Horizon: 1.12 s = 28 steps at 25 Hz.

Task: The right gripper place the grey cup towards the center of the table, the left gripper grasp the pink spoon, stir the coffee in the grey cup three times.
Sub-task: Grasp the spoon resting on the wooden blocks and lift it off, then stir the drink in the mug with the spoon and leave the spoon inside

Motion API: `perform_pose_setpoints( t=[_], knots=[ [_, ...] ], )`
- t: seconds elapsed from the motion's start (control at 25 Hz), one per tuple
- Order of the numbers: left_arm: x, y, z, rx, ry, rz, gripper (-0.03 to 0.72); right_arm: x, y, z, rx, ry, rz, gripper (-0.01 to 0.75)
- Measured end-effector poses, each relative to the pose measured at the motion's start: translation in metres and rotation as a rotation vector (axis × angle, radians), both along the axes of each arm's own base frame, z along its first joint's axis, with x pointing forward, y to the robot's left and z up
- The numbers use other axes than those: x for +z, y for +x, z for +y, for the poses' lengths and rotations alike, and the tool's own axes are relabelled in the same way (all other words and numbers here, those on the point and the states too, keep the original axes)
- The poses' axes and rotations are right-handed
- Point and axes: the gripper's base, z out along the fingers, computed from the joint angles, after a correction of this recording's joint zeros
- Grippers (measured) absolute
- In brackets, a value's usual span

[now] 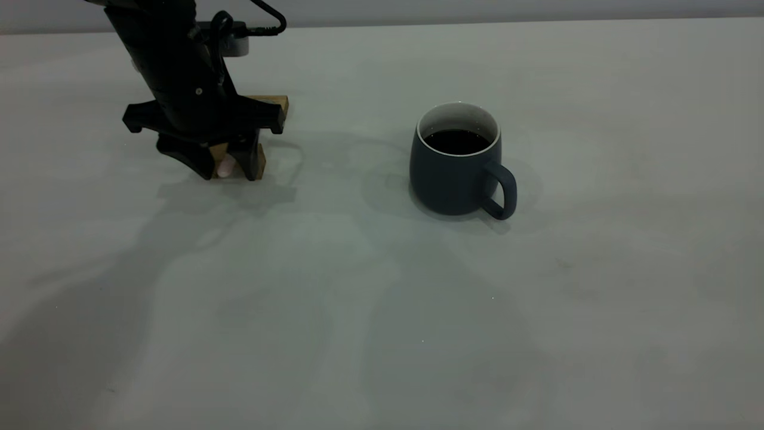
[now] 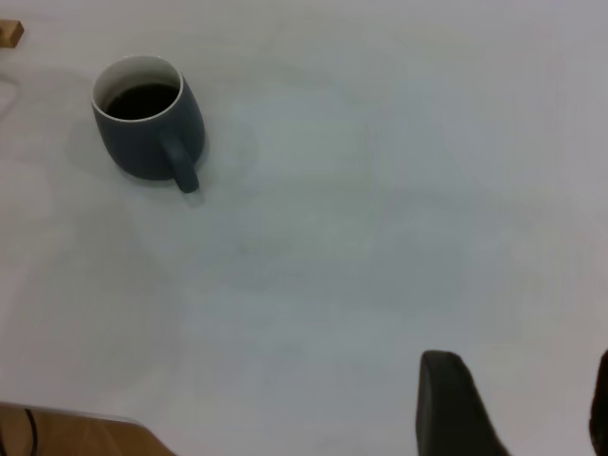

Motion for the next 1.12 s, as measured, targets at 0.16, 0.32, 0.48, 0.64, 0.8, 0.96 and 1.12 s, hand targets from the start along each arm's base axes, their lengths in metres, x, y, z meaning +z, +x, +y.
perform_pose_setpoints(
  t=[0.16,0.32,0.48,0.64,0.8,0.96,1.12],
  knots=[
    [0.000,-0.001,0.000,0.011,0.003,0.017,0.231,0.000,0.000,0.000,0.000,0.000,0.000,0.389],
    [0.007,0.001,0.000,0.066,0.012,0.061,0.172,0.000,0.000,0.000,0.000,0.000,0.000,0.389],
    [0.037,0.014,-0.005,0.174,0.004,0.118,0.173,0.000,0.000,0.000,0.000,0.000,0.000,0.389],
    [0.087,0.024,-0.023,0.454,-0.157,0.229,0.173,0.000,0.000,0.000,0.000,0.000,0.000,0.389],
    [0.132,0.030,-0.052,0.710,-0.432,0.409,0.173,0.000,0.000,0.000,0.000,0.000,0.001,0.389],
    [0.158,0.032,-0.076,0.868,-0.718,0.620,0.173,0.000,0.000,0.000,0.000,0.000,0.001,0.389],
    [0.172,0.030,-0.095,0.959,-0.883,0.782,0.173,0.000,0.000,0.000,0.000,0.000,0.001,0.389]
  ],
)
